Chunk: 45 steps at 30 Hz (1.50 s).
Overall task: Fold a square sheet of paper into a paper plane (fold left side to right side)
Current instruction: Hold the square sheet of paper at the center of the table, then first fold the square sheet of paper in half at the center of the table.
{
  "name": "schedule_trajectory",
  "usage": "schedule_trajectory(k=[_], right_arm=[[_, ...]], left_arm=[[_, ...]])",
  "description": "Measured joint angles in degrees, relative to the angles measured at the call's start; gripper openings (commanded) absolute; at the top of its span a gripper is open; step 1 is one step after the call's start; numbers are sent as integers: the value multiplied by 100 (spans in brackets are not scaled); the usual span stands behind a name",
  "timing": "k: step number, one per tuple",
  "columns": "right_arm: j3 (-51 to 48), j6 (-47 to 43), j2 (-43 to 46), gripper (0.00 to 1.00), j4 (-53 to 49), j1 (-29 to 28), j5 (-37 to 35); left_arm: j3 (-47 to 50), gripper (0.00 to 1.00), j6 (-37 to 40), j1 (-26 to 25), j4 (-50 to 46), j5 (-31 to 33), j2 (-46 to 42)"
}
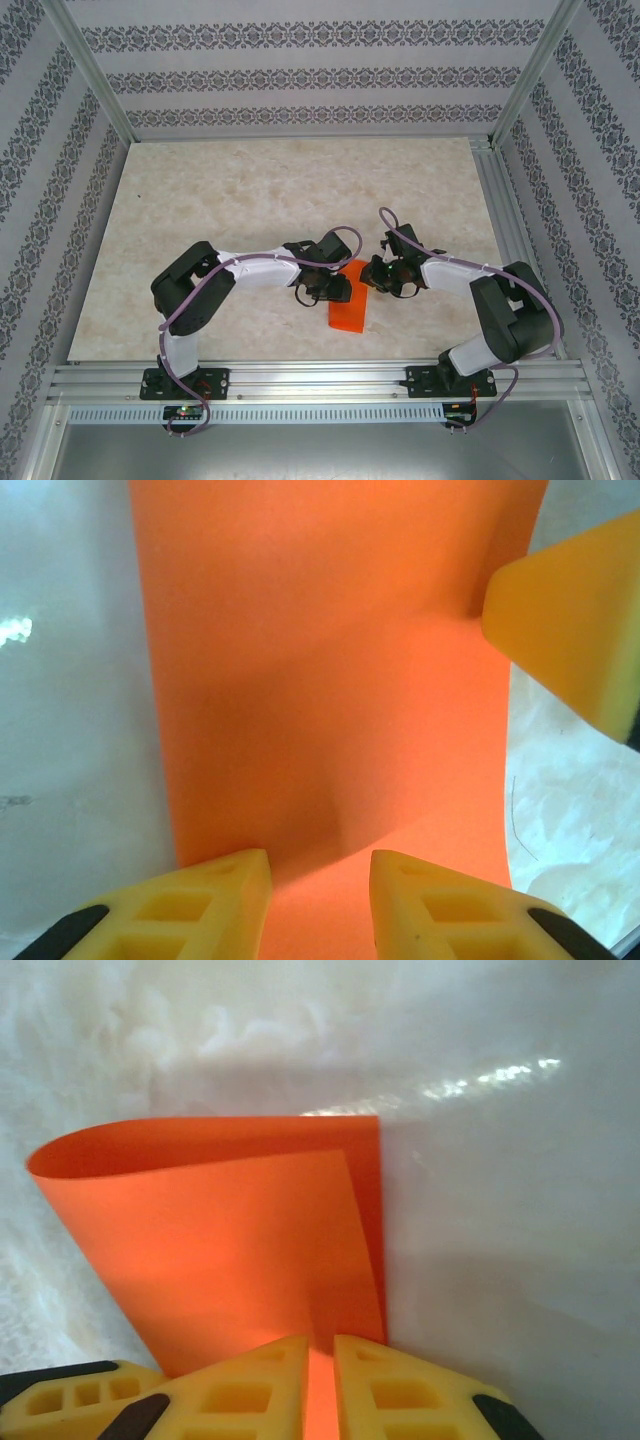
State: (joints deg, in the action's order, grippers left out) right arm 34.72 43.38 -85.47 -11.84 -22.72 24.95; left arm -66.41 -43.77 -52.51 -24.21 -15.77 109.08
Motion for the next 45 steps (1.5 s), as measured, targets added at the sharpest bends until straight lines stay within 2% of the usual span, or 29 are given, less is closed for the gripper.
schedule_trajectory(k=[8,25,33,45], right_arm=[[44,70,804,17,225,199,310],[363,577,-649,13,1202,-129,645],[505,575,-1176,13,1143,-153,518],[791,323,-1342,12,839,-195,472]], left_arm=[[15,35,0,0,22,0,0],[15,35,2,0,22,0,0],[15,35,24,0,22,-22,0],[284,36,240,0,330,-127,-151]])
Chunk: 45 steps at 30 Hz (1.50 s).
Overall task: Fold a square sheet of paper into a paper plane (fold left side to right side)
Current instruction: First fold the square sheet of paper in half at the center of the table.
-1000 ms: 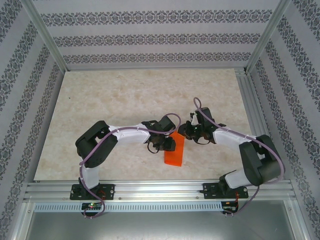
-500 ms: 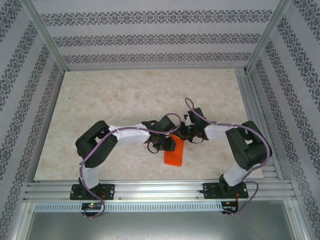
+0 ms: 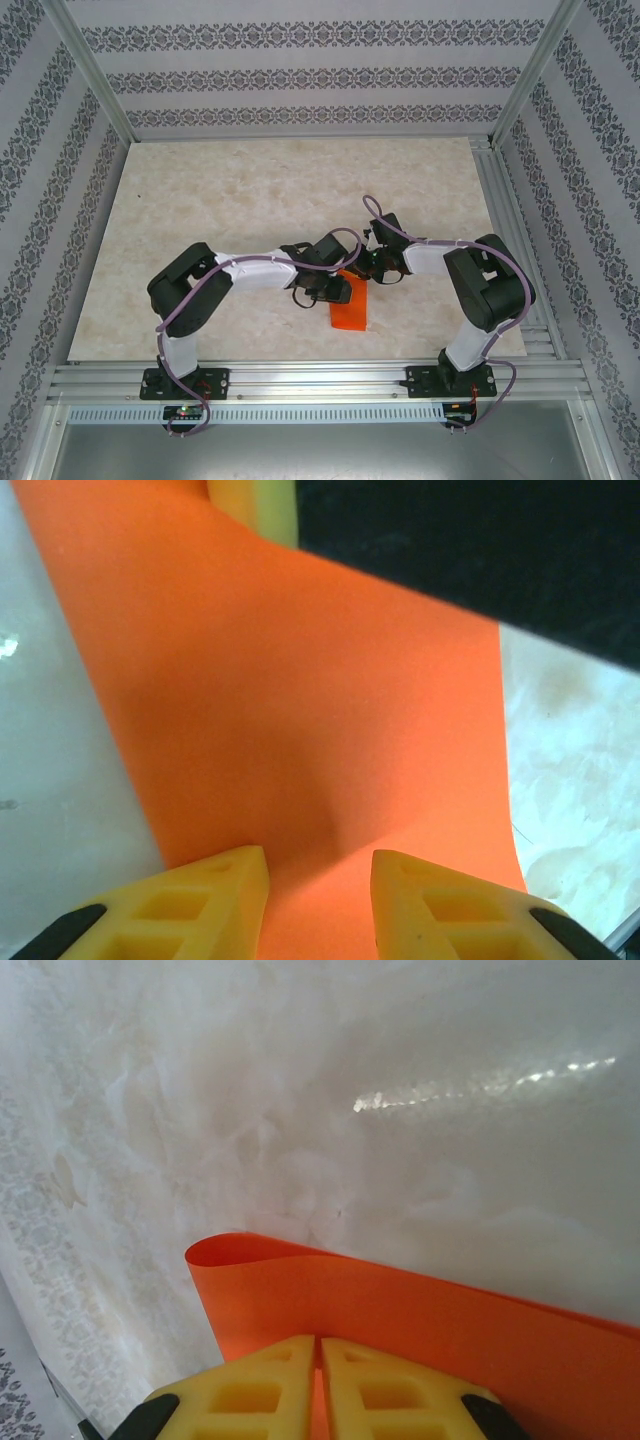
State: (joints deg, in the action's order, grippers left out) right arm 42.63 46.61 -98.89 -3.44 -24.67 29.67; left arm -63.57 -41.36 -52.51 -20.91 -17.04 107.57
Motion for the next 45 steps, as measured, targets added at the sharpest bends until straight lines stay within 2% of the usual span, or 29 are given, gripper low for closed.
schedule_trajectory(k=[15,36,45], right_arm=[[85,-24,-52,12,-94,-11,9],[116,-72,-76,12,-127,-11,26],[120,-94,-76,12,-127,-11,28]], left_arm=[[946,36,85,-44,839,-330,-549],[1495,37,37,-691,962,-662,-929],[1676,40,-76,-599,822,-680,-1541]])
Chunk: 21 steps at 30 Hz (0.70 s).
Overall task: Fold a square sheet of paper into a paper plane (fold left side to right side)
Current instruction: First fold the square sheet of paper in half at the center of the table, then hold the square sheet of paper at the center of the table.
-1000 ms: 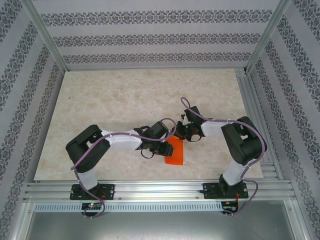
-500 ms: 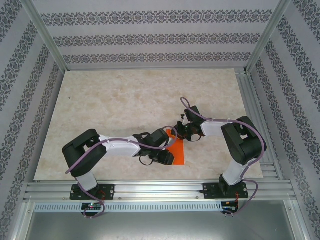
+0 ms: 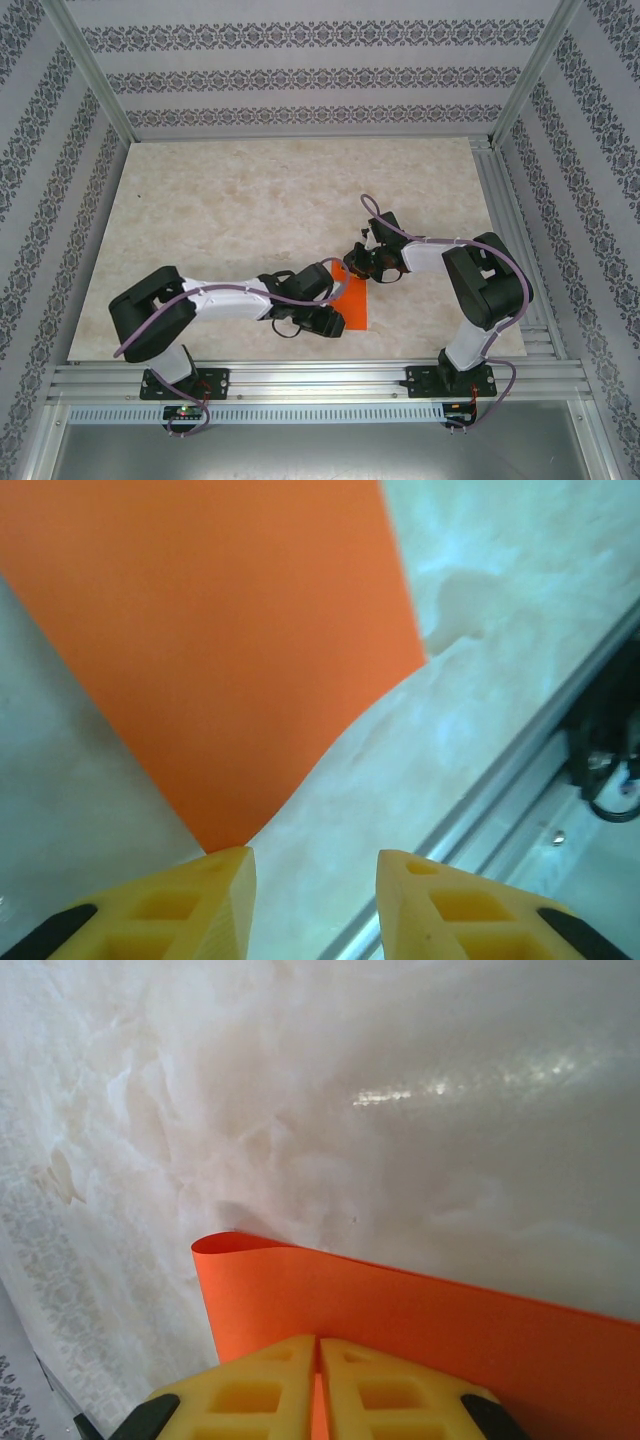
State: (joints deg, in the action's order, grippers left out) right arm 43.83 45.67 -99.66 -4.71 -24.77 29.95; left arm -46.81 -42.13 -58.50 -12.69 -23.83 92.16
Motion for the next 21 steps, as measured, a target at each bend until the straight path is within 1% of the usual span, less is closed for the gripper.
schedule_trajectory(k=[4,7,10,17,21], right_arm=[[2,-24,0,13,0,0,4],[4,-37,0,13,-4,0,7],[7,-39,0,13,-9,0,7],[28,-42,0,13,-50,0,2],[31,-66,0,13,-50,0,15]], left_arm=[[-234,42,4,378,-15,-125,-439],[-527,41,9,629,35,-240,-428],[-708,40,13,713,203,-363,-144],[-813,38,11,713,503,-634,909],[-813,38,26,719,566,-658,1152]])
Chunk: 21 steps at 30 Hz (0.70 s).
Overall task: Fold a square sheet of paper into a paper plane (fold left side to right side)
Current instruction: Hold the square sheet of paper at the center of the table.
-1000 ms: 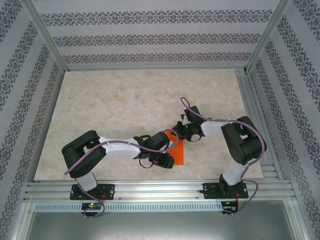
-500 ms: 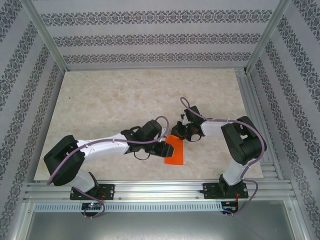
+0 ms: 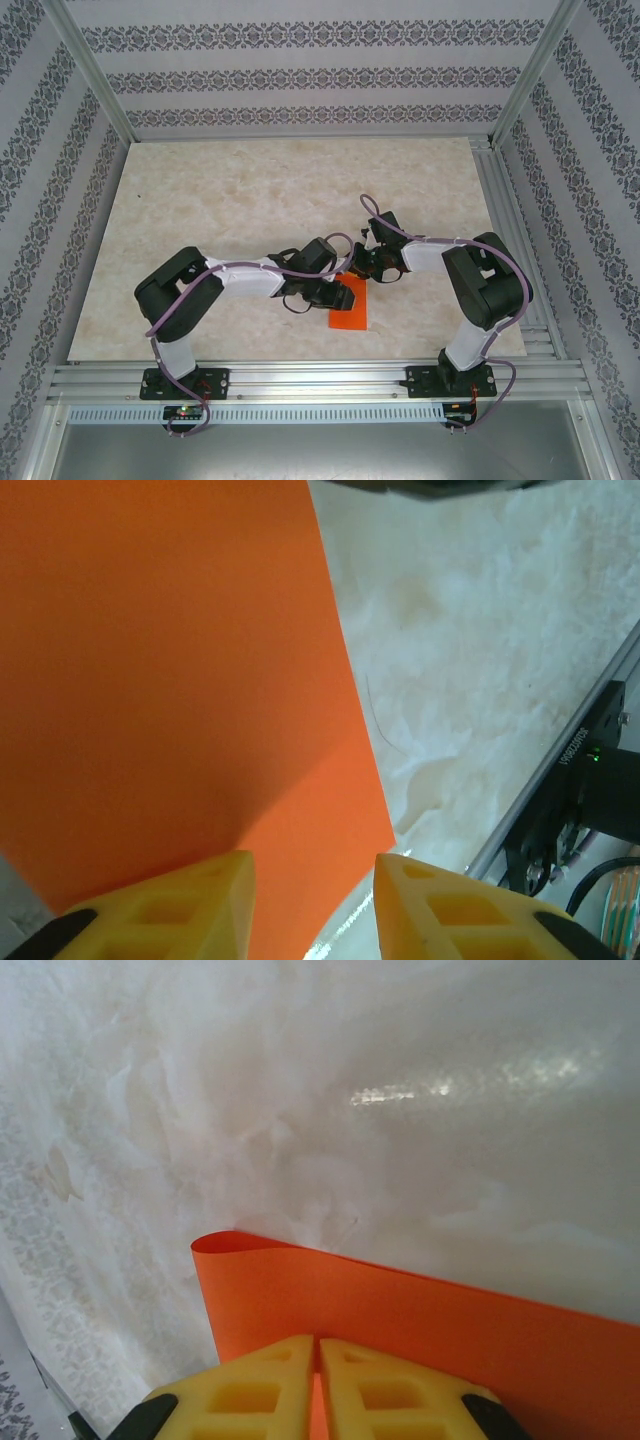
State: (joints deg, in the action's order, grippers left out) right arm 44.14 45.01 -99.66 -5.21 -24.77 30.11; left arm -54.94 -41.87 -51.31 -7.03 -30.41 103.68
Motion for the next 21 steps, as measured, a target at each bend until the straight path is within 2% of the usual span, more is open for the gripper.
schedule_trajectory(k=[6,13,16,21], right_arm=[[20,-4,15,16,-4,2,-4],[214,-63,448,27,-479,129,-160],[393,-188,966,27,-833,319,-286],[507,-483,1858,16,-1408,719,-474]], left_arm=[[28,38,0,20,76,-17,7],[260,37,-24,20,289,-20,37],[304,37,-50,20,382,-42,63],[308,36,-72,20,450,-44,92]])
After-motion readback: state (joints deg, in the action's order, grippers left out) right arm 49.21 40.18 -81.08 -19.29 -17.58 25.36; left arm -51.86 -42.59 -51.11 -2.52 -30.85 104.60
